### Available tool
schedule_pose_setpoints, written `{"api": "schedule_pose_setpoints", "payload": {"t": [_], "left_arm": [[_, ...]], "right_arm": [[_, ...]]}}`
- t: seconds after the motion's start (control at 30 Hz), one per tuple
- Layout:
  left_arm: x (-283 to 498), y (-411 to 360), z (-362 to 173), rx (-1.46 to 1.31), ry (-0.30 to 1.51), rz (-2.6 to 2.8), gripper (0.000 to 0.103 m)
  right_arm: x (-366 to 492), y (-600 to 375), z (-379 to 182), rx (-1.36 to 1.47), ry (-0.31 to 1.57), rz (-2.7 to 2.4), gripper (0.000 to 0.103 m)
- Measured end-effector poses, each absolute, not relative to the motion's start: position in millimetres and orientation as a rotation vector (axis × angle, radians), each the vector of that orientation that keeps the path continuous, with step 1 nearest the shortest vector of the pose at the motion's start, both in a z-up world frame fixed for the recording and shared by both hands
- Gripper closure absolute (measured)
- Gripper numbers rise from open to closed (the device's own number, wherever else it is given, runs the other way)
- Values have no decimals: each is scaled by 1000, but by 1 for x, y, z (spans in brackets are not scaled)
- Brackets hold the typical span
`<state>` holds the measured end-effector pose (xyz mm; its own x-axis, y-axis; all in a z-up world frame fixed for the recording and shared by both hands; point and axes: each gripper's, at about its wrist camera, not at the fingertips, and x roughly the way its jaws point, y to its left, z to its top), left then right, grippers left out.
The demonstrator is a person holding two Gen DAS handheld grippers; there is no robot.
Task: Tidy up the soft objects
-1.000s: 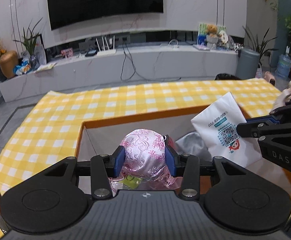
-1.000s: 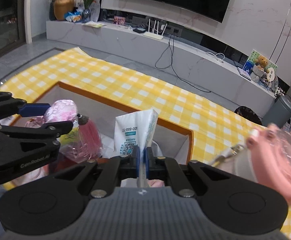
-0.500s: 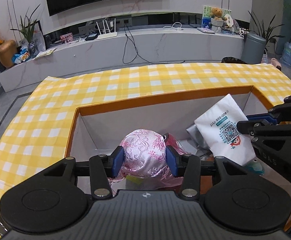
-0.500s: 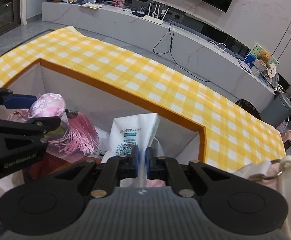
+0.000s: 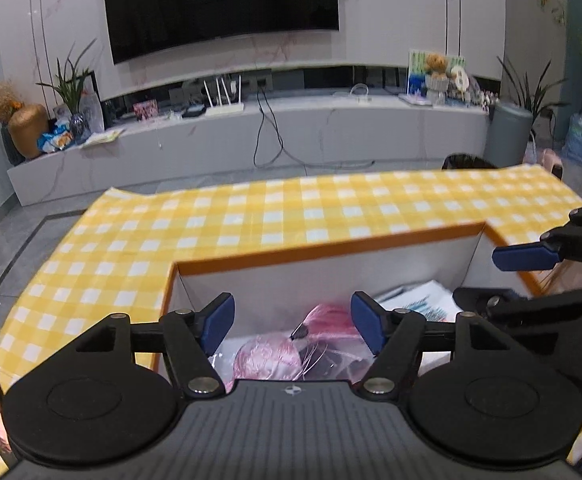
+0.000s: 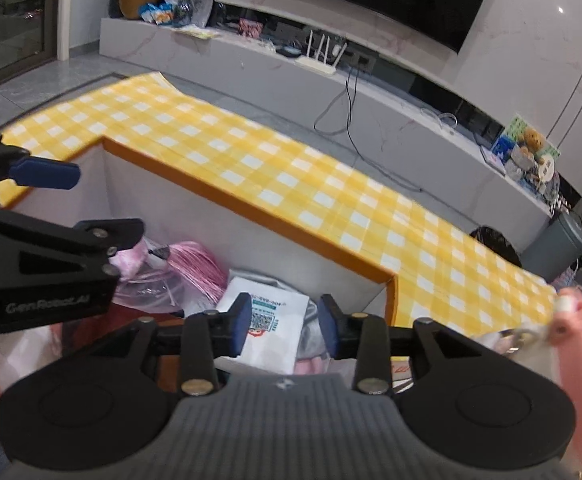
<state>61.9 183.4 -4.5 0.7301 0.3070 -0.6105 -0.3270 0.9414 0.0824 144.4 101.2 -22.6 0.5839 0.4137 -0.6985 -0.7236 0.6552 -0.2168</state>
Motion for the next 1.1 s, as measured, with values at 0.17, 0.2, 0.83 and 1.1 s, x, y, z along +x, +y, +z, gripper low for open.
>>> {"api": "schedule_pose_setpoints", "payload": {"t": [0.17,0.2,0.83,1.1], "left_arm": [[50,170,15,-30,607,342,24],[47,167,19,-29,595,337,24],[-14,59,61,-4,391,157,24],[-25,35,59,2,371,132,24]], "right_arm": [[120,84,2,-504,585,735,54],[114,78,8,-498,566,741,54],[31,-96,63,-203,394,613,32],[17,-154,51,-110,425,451,22]]}}
